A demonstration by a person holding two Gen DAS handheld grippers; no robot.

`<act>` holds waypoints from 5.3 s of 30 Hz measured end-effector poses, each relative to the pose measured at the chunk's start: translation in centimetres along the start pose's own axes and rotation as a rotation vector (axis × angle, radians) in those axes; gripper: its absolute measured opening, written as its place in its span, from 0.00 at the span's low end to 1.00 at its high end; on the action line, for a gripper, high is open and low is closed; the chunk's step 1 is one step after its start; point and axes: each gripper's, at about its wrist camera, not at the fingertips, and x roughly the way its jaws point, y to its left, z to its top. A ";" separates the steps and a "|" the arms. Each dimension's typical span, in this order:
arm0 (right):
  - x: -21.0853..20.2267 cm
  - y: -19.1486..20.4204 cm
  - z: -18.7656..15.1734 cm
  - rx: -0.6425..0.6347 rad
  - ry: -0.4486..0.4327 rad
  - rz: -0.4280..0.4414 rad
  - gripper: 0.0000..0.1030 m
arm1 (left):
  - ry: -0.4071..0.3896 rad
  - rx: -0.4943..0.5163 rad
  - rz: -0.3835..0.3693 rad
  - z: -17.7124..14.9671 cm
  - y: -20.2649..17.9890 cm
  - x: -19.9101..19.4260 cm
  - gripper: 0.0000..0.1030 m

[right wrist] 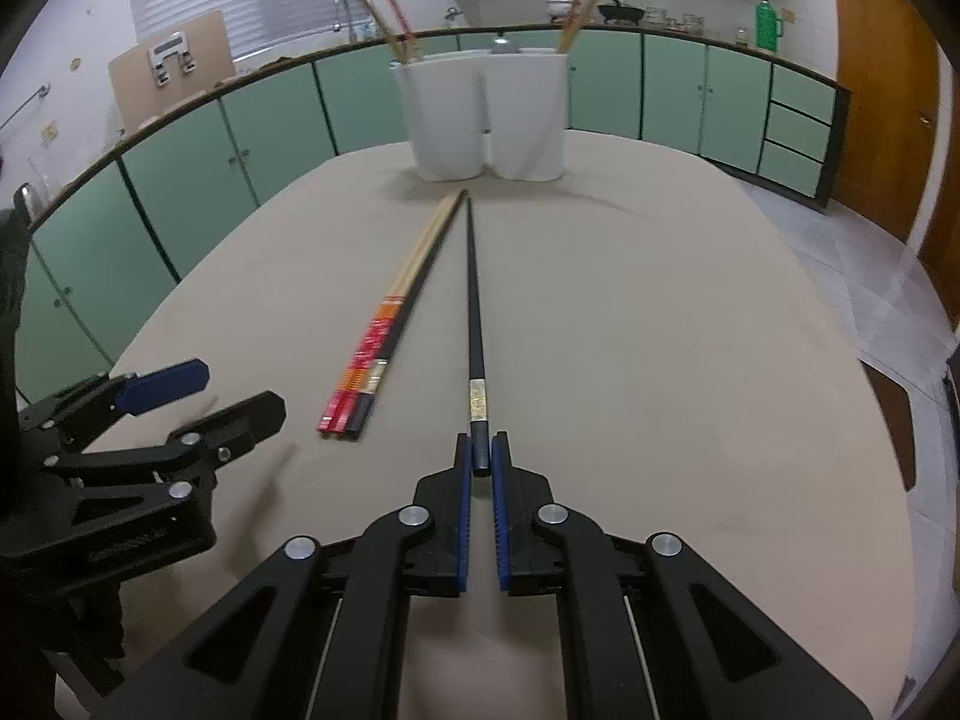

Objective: Organize utensils
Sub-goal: 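Grasp a black chopstick with the right tool while the left tool grasps a red-patterned one, then lift both chopsticks over the white holder and open both tools to drop them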

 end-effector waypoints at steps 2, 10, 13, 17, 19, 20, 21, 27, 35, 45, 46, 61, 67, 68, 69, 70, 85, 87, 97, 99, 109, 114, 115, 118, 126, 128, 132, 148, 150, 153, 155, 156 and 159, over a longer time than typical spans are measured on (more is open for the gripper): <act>-0.2 -0.7 -0.1 0.013 -0.002 -0.005 0.06 | 0.010 0.004 -0.001 0.2 -0.6 0.5 0.68; -0.1 -1.5 0.0 0.028 -0.004 -0.001 0.06 | 0.053 0.000 0.016 0.6 -1.4 2.1 0.66; 0.1 -1.6 0.0 0.026 -0.002 0.002 0.06 | 0.065 0.014 0.037 0.8 -1.6 2.4 0.65; 0.0 -1.8 0.0 0.030 -0.004 0.008 0.06 | 0.062 0.008 0.054 0.8 -1.5 2.3 0.61; 0.1 -1.8 0.0 0.030 -0.001 0.012 0.06 | 0.061 -0.005 0.066 0.7 -1.2 2.0 0.61; 0.1 -1.7 0.0 0.029 0.001 0.015 0.06 | 0.061 -0.015 0.077 0.6 -0.9 1.9 0.62; 0.2 -1.7 0.0 0.025 0.006 0.020 0.06 | 0.061 -0.024 0.083 0.6 -0.6 1.8 0.62; 0.5 -1.4 -0.1 0.008 0.027 0.042 0.07 | 0.059 -0.038 0.081 0.4 -0.2 1.4 0.61; 0.8 -1.4 -0.1 0.005 0.042 0.051 0.10 | 0.055 -0.013 0.067 0.6 -1.0 1.7 0.45; 0.4 -1.1 0.0 -0.008 0.033 0.053 0.06 | 0.056 0.003 0.001 0.9 -2.2 1.8 0.05; 0.3 -1.0 0.0 -0.010 0.028 0.053 0.06 | 0.057 -0.002 -0.002 1.0 -2.1 1.8 0.05; -4.6 -1.7 4.3 -0.026 -0.096 0.059 0.06 | -0.133 0.020 0.022 5.0 -1.6 -5.0 0.05; -6.7 -1.8 7.9 -0.053 -0.162 0.081 0.06 | -0.215 0.048 0.017 8.5 -1.5 -7.0 0.05; -7.0 -1.8 8.6 -0.056 -0.172 0.087 0.06 | -0.234 0.054 0.016 9.3 -1.5 -7.3 0.05; -7.4 -1.8 9.7 -0.060 -0.186 0.094 0.06 | -0.250 0.057 0.015 10.1 -1.5 -7.6 0.05; -7.7 -1.8 10.4 -0.063 -0.195 0.100 0.06 | -0.265 0.058 0.012 10.8 -1.4 -8.0 0.05; -11.5 -1.5 17.4 -0.114 -0.251 0.142 0.06 | -0.395 0.078 -0.054 16.2 -2.0 -12.8 0.05; -12.0 -1.6 17.5 -0.105 -0.253 0.153 0.06 | -0.403 0.080 -0.063 16.1 -2.1 -13.3 0.04; -14.6 -2.1 18.0 -0.077 -0.288 0.193 0.06 | -0.447 0.091 -0.096 15.6 -2.5 -15.7 0.04; -15.1 -1.9 18.1 -0.078 -0.299 0.197 0.06 | -0.457 0.093 -0.097 15.6 -2.5 -16.0 0.04; -16.2 -1.6 20.2 -0.106 -0.346 0.189 0.06 | -0.505 0.100 -0.098 17.7 -2.6 -16.4 0.04; -16.7 -1.5 23.2 -0.116 -0.407 0.181 0.06 | -0.555 0.096 -0.102 20.8 -2.9 -16.1 0.04; -16.8 -1.6 24.0 -0.113 -0.417 0.179 0.06 | -0.565 0.095 -0.100 21.5 -3.0 -16.1 0.04; -16.6 -1.8 26.8 -0.108 -0.457 0.159 0.06 | -0.603 0.096 -0.090 24.0 -3.5 -15.8 0.04; -14.7 -2.6 33.0 -0.091 -0.542 0.119 0.06 | -0.697 0.106 -0.039 30.2 -4.3 -13.0 0.04; -13.9 -3.0 34.1 -0.077 -0.560 0.116 0.06 | -0.707 0.103 -0.031 31.2 -4.3 -11.9 0.04; -10.8 -3.8 35.9 -0.053 -0.560 0.084 0.06 | -0.697 0.089 -0.014 32.4 -4.3 -8.8 0.04; -0.3 -5.4 34.6 -0.025 -0.369 0.076 0.07 | -0.519 0.032 -0.008 32.4 -1.8 0.8 0.05; -0.2 -5.6 34.3 -0.024 -0.367 0.072 0.09 | -0.513 0.030 -0.013 32.1 -1.4 0.7 0.07; -0.7 -6.0 34.1 -0.017 -0.376 0.067 0.21 | -0.525 0.039 -0.013 31.7 -1.1 -0.1 0.13; -1.6 -6.4 33.7 -0.007 -0.394 0.067 0.27 | -0.533 0.039 -0.013 31.7 -0.8 -0.7 0.15; -2.0 -6.5 33.6 -0.003 -0.400 0.066 0.30 | -0.541 0.035 -0.016 31.5 -0.8 -1.2 0.16; -3.8 -7.1 32.6 0.023 -0.435 0.060 0.50 | -0.558 0.022 -0.022 30.7 -0.7 -2.9 0.26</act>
